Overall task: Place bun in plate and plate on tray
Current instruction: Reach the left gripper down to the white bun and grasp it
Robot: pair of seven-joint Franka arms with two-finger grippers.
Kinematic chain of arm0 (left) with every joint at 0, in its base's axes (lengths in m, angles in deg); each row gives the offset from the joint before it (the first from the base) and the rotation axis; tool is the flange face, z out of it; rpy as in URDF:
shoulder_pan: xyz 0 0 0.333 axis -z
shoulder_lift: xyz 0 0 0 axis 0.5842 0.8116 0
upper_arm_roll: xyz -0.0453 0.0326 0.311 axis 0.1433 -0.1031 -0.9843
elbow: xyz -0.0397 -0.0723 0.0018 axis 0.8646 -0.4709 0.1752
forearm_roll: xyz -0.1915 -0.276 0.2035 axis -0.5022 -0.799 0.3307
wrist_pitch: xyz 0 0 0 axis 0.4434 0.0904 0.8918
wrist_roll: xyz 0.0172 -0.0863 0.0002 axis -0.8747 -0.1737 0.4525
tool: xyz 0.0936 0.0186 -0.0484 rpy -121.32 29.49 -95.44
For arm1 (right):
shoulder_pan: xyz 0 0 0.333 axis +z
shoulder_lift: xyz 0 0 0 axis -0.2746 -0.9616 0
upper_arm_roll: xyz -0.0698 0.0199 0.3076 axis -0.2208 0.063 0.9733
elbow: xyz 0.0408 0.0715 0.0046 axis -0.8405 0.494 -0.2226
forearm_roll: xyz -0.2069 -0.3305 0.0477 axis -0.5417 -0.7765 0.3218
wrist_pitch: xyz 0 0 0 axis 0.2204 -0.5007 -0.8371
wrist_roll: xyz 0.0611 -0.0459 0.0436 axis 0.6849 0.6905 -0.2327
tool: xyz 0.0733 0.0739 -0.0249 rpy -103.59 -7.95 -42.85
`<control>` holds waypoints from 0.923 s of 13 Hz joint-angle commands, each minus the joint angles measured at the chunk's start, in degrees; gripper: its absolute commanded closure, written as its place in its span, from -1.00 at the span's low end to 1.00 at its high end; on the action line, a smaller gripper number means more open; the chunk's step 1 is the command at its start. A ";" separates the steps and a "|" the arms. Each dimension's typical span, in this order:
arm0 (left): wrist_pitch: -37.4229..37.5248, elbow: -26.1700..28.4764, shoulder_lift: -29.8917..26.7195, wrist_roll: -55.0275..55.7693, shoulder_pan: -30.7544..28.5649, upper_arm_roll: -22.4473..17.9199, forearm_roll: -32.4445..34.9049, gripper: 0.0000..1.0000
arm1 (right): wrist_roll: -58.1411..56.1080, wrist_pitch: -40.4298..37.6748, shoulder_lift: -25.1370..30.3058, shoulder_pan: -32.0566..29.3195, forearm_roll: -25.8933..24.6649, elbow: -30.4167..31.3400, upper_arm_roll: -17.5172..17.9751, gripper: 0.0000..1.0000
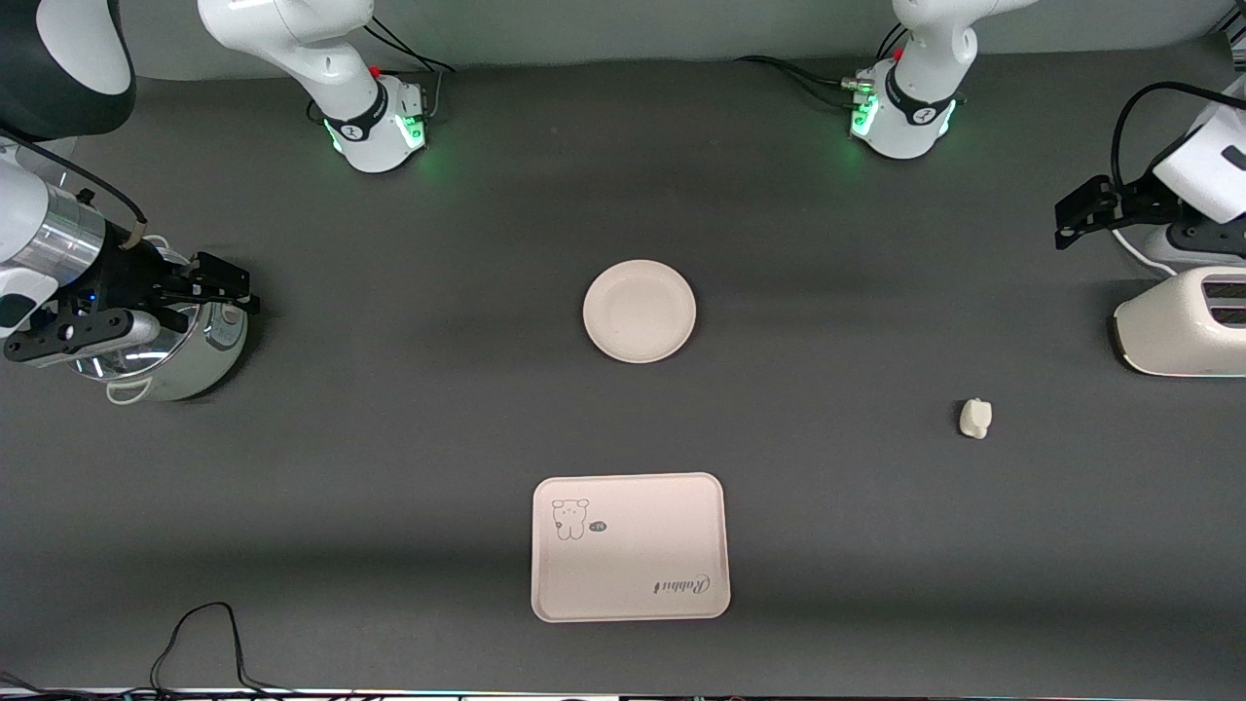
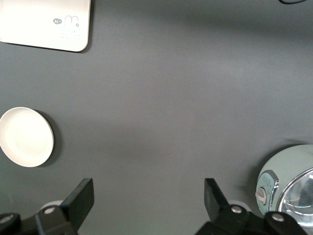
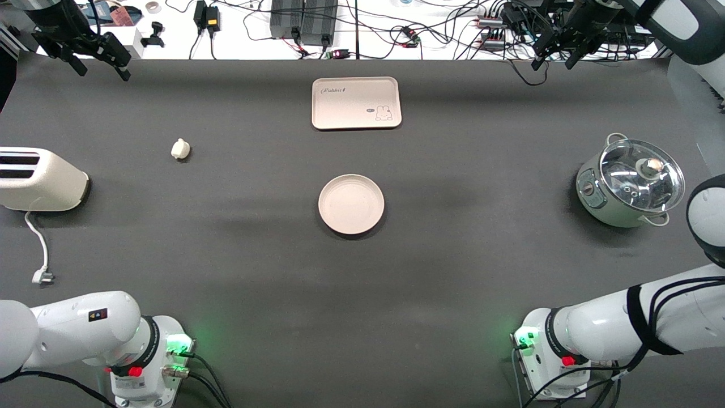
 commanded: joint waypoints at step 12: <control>-53.13 13.04 37.91 -2.65 -1.25 -1.27 8.09 -1.00 | 2.38 0.66 2.48 -0.15 1.08 1.83 -1.63 -1.00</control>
